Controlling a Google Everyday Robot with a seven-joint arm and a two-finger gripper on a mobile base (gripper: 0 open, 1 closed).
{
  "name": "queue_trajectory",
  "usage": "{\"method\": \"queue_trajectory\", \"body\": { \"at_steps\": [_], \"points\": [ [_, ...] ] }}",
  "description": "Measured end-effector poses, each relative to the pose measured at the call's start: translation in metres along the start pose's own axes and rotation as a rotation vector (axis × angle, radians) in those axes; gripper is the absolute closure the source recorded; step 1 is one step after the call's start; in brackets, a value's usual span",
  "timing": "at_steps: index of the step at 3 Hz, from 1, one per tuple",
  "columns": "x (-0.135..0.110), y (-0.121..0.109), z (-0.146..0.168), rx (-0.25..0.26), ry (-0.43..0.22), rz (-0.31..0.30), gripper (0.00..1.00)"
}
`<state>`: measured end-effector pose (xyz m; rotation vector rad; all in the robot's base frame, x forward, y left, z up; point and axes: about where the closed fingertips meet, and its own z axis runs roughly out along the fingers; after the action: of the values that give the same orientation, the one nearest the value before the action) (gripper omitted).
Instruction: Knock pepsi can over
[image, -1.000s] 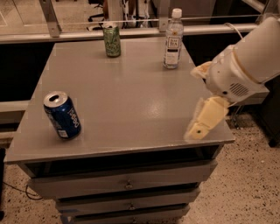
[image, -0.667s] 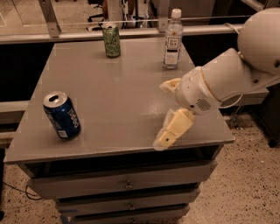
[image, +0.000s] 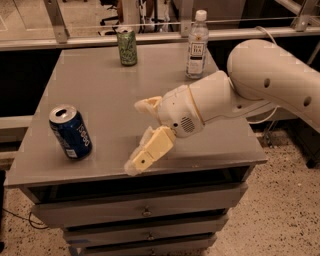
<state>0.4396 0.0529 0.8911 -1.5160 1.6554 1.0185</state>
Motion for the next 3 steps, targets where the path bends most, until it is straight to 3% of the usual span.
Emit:
{"method": "queue_trajectory", "body": {
  "at_steps": [1,3],
  "points": [
    [-0.002,0.002,0.001,0.009,-0.034,-0.025,0.0],
    [-0.035,-0.006,0.082,-0.026,-0.237,-0.197,0.0]
  ]
}}
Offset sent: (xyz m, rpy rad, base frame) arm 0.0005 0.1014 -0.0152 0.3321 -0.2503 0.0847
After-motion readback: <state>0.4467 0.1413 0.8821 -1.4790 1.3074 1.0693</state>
